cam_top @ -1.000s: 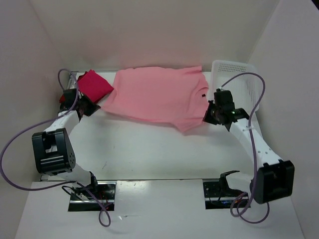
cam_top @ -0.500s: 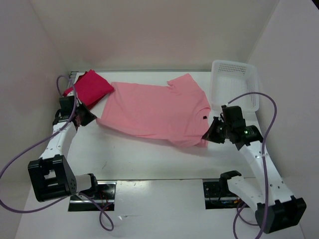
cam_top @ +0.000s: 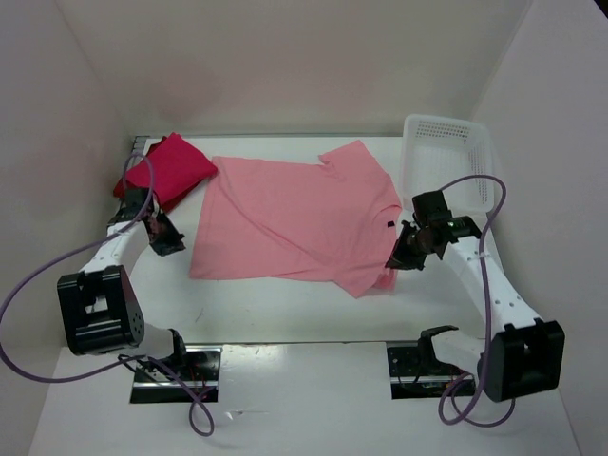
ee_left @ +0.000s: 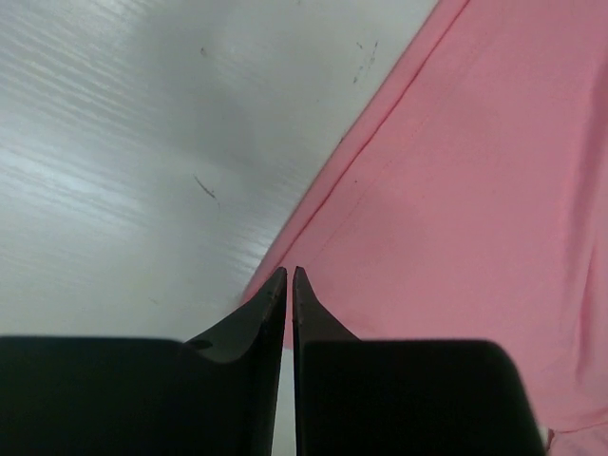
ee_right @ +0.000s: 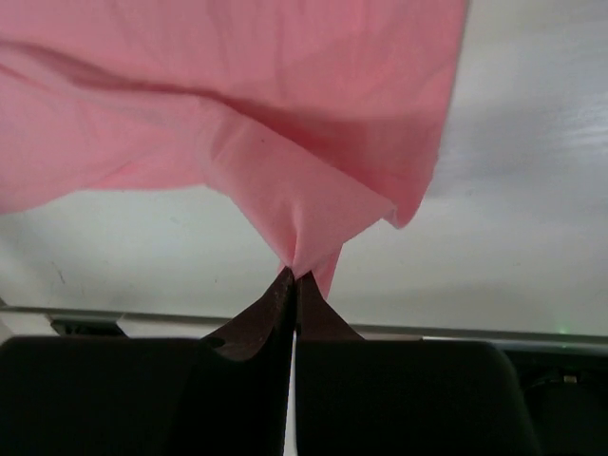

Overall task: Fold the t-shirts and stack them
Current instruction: Flatten out the tshirt, then grap the side of the flattened tshirt closest away from the robot with both arms

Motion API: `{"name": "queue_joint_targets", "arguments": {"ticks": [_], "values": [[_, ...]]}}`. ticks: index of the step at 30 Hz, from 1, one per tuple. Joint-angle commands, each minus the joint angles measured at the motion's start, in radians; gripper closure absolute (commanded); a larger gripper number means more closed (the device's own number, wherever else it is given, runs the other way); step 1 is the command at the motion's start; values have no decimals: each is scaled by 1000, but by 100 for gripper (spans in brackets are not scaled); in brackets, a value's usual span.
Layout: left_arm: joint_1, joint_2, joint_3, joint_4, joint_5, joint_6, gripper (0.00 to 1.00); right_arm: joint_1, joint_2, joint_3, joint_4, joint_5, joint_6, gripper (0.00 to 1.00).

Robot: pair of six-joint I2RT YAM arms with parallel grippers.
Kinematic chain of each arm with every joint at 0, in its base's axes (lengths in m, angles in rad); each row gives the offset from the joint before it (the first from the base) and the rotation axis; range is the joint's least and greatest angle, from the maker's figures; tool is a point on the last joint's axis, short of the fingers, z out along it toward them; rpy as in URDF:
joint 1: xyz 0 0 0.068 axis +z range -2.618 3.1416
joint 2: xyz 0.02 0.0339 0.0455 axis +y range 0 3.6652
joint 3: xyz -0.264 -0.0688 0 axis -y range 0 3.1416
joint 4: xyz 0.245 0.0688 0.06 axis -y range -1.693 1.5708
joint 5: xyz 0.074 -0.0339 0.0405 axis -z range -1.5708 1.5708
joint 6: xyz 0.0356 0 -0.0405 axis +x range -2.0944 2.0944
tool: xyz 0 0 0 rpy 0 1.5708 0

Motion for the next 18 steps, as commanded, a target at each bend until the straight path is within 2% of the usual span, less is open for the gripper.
{"name": "queue_joint_targets", "arguments": {"ticks": [1, 2, 5, 7, 8, 12, 14, 15, 18], "values": [[6, 21, 57, 39, 25, -8, 89, -28, 89, 87, 127, 36, -49, 99], [6, 21, 57, 39, 45, 10, 86, -37, 107, 96, 127, 51, -61, 99], [-20, 21, 8, -22, 21, 33, 69, -37, 108, 86, 139, 51, -61, 99], [-85, 7, 8, -54, -17, 18, 41, -28, 97, 72, 139, 51, -61, 99], [-95, 29, 33, -80, -17, 18, 37, -28, 88, 72, 139, 51, -61, 99], [-123, 116, 33, -103, -13, -4, 35, -28, 88, 72, 149, 51, -52, 99], [-132, 125, 18, -94, -4, -22, 39, -28, 78, 72, 158, 51, -52, 99], [-132, 125, 36, -120, -49, -48, 41, -28, 78, 72, 158, 51, -61, 99], [-109, 43, 13, -152, -36, -114, 49, -28, 68, 72, 158, 51, -61, 99]]}}
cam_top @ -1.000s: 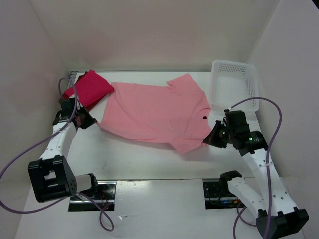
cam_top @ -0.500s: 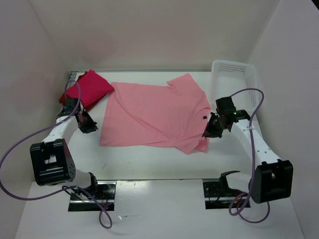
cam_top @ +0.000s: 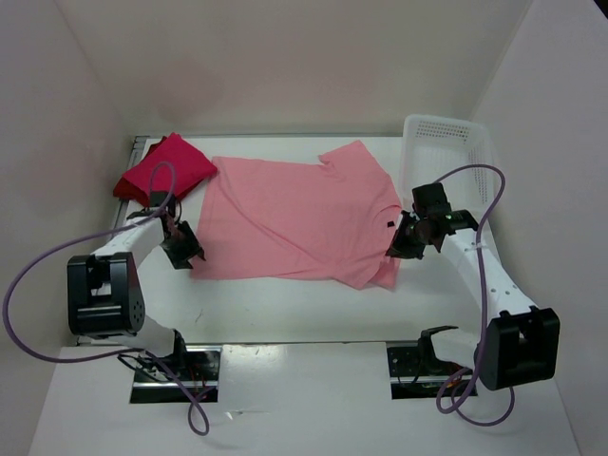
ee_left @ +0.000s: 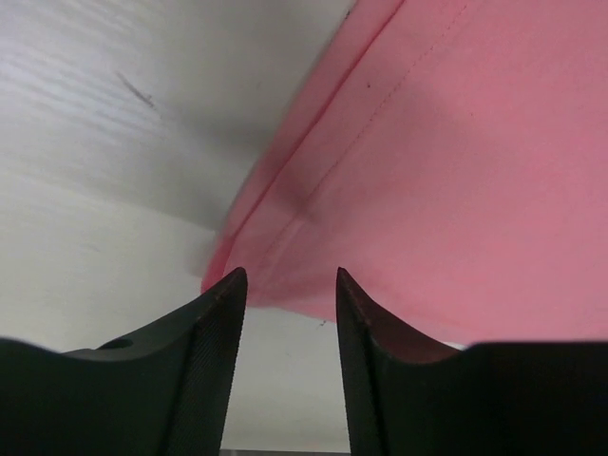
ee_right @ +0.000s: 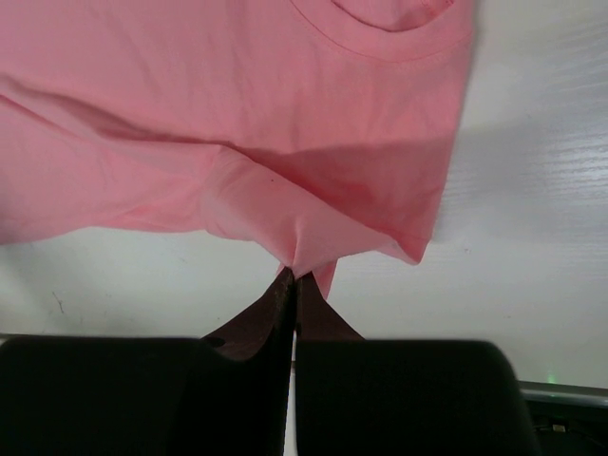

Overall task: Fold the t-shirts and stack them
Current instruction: Grap the side of the flattened tshirt closest away from the robot with both arms

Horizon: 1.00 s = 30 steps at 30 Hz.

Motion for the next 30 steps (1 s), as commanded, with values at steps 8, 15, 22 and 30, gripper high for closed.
{"name": "queue_joint_targets", "arguments": {"ticks": [8, 15, 22, 30], "values": [[95, -225, -86, -63, -27, -229, 51, 3, -58, 30, 45, -17, -25, 99], [115, -244, -188, -3, -31, -342, 51, 3, -79, 30, 54, -37, -34, 99], [115, -264, -272, 133, -7, -382, 48, 3, -79, 21, 64, -57, -52, 99], [115, -296, -353, 267, 21, -419, 51, 3, -79, 21, 64, -66, -52, 99]]}}
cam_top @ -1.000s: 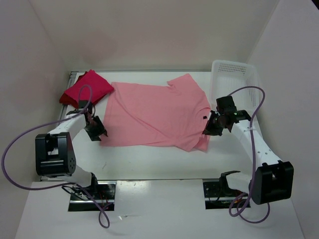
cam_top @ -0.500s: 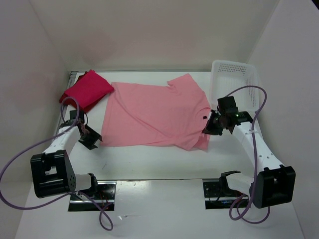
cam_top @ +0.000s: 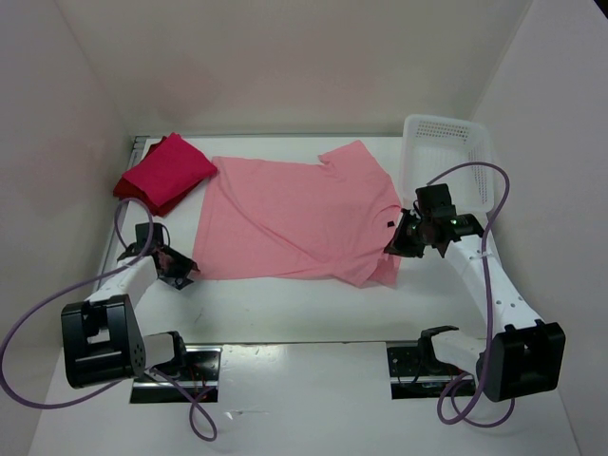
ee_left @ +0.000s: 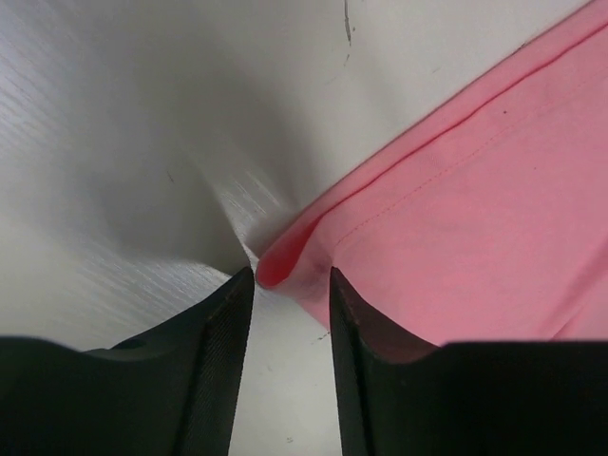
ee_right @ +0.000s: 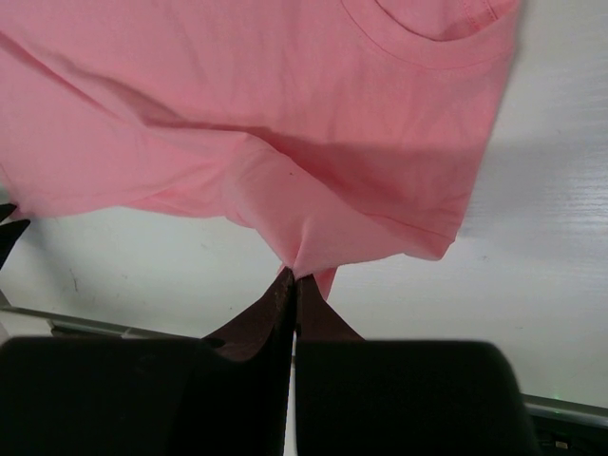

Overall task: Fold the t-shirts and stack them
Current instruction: Grap the side of the flattened tshirt closest away from the robot with both arms

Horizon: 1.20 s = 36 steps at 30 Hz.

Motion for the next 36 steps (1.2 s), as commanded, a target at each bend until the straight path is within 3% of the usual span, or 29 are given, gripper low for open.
{"name": "queue_joint_targets", "arguments": {"ticks": [1, 3, 4, 7, 8, 13, 18, 36], "values": [[6, -23, -40, 91, 13, -34, 56, 3, -16, 21, 44, -12, -17, 99], [6, -23, -40, 100, -2, -34, 66, 3, -16, 21, 44, -12, -17, 99], [6, -23, -40, 111, -11, -34, 79, 3, -16, 21, 44, -12, -17, 99], [6, -23, -4, 102, -11, 15, 98, 12, -16, 21, 35, 11, -7, 99], [6, -23, 10, 102, -11, 25, 100, 12, -16, 21, 24, 11, 2, 99], [54, -14, 107, 51, 44, 69, 100, -6, 25, 30, 35, 31, 2, 99], [67, 135, 266, 27, 78, 109, 100, -150, 102, 40, 87, -25, -66, 99], [35, 425, 452, 117, 111, 95, 100, -150, 459, 276, 242, 116, -86, 99]]}}
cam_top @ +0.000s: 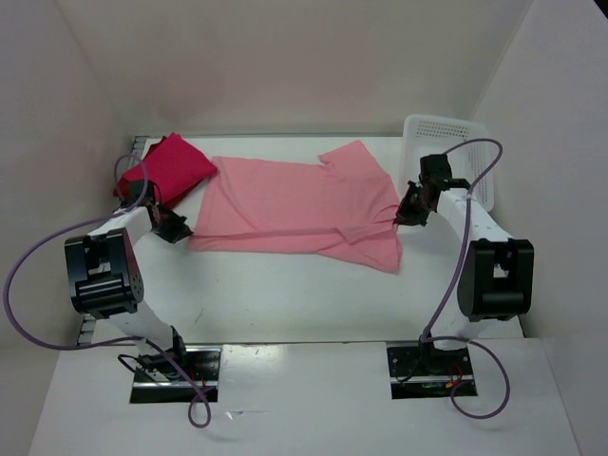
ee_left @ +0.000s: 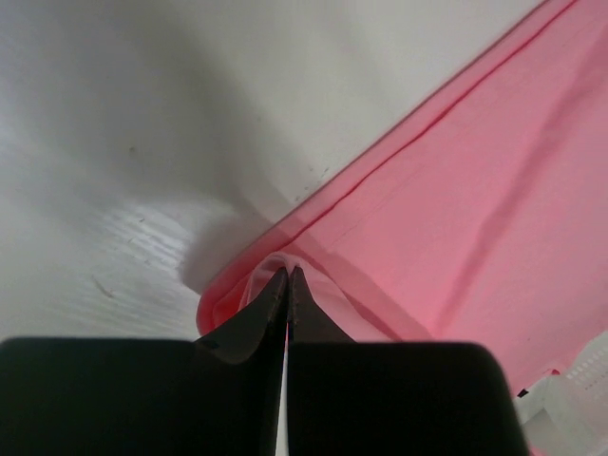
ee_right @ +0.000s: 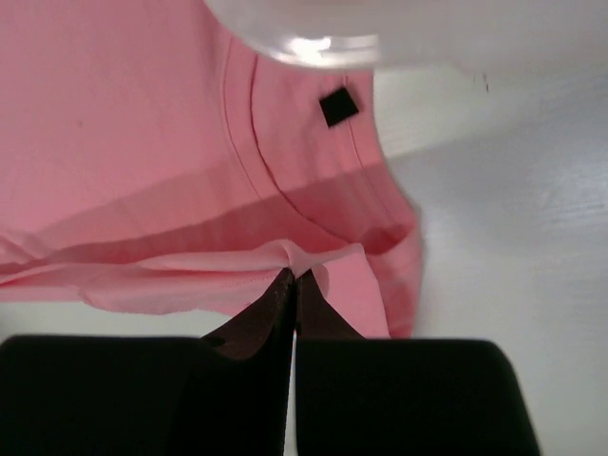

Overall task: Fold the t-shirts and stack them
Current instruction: Grap the side of the flattened tshirt closest away from the robot with both arms, then fold the flattened tshirt in 1/3 of the way

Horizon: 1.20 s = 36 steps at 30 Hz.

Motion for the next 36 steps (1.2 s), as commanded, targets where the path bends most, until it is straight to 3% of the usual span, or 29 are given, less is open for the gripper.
{"name": "queue_joint_targets", "arguments": {"ticks": [1, 12, 19, 20, 21, 24, 26, 29, 31, 32, 35, 36], "values": [[-19, 33, 67, 31, -5, 7, 100, -1, 46, 92, 81, 62, -20, 99], [-49, 145, 205, 31, -47, 16, 96, 45, 224, 286, 90, 153, -29, 99], [-83, 211, 253, 40, -79, 26, 78, 67, 302, 347, 113, 179, -29, 99], [-83, 211, 253, 55, -79, 26, 74, 79, 303, 347, 113, 179, -29, 99], [-83, 199, 237, 66, -79, 26, 61, 90, 315, 359, 113, 197, -29, 98], [-83, 135, 197, 77, -70, 65, 35, 90, 315, 368, 122, 220, -18, 93], [-83, 38, 144, 77, -79, 81, 26, 90, 315, 378, 133, 230, -18, 82], [-83, -115, 64, 68, -110, 81, 26, 90, 280, 408, 124, 230, -18, 67], [-83, -195, -8, 49, -120, 81, 32, 90, 258, 424, 105, 220, -18, 59], [-83, -212, -25, 37, -111, 81, 43, 90, 234, 437, 95, 220, -18, 57], [-83, -233, -95, 25, -72, 67, 52, 90, 142, 386, 81, 208, -27, 55], [-83, -233, -115, 43, -35, 43, 52, 90, 110, 351, 102, 190, -15, 62]]}}
